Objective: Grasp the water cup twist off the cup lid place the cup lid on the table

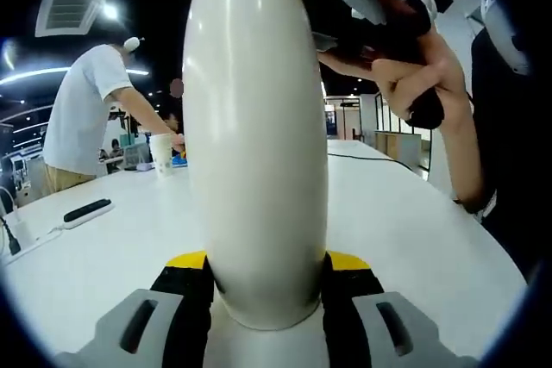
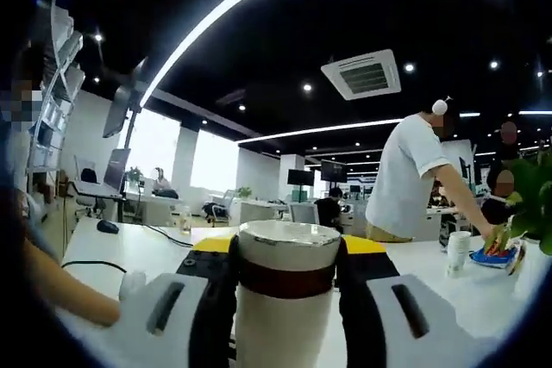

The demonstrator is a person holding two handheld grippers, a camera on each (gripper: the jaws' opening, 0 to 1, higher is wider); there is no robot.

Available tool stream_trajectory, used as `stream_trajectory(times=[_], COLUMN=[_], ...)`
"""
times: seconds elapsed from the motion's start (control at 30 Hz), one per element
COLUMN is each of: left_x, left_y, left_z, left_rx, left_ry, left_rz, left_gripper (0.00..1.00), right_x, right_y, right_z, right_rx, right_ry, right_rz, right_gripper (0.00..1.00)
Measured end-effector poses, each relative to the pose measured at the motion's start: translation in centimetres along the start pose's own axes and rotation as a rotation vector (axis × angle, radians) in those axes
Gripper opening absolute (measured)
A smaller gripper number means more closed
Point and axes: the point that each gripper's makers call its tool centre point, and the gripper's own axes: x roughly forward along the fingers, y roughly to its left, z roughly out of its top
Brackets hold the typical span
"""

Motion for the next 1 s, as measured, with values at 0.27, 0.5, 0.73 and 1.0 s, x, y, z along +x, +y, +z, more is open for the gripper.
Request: stream_trajectory(times=[0.27, 0.5, 0.73, 1.0], left_x=[0.0, 0.0, 0.0, 0.0], left_y=[0.0, 0.1, 0.0, 0.0], left_z=[0.0, 0.0, 0.0, 0.0], left_rx=[-0.002, -0.005, -0.003, -0.003], left_ry=[0.001, 0.001, 0.000, 0.000], left_rz=[-0.001, 0.000, -0.002, -0.003], left_gripper=[0.51, 0.51, 0.51, 0.51], right_x=[0.2, 0.6, 0.4, 0.6], right_y=[0.9, 1.9, 2.2, 0.3], right_z=[-0.2, -0.5, -1.1, -1.4], right_rx=[0.041, 0.079, 0.118, 0.103], right_ry=[0.005, 0.004, 0.016, 0.013], right_rz=[0.291, 0.580, 0.707, 0.434], right_gripper=[0.48, 0.50, 0.50, 0.62])
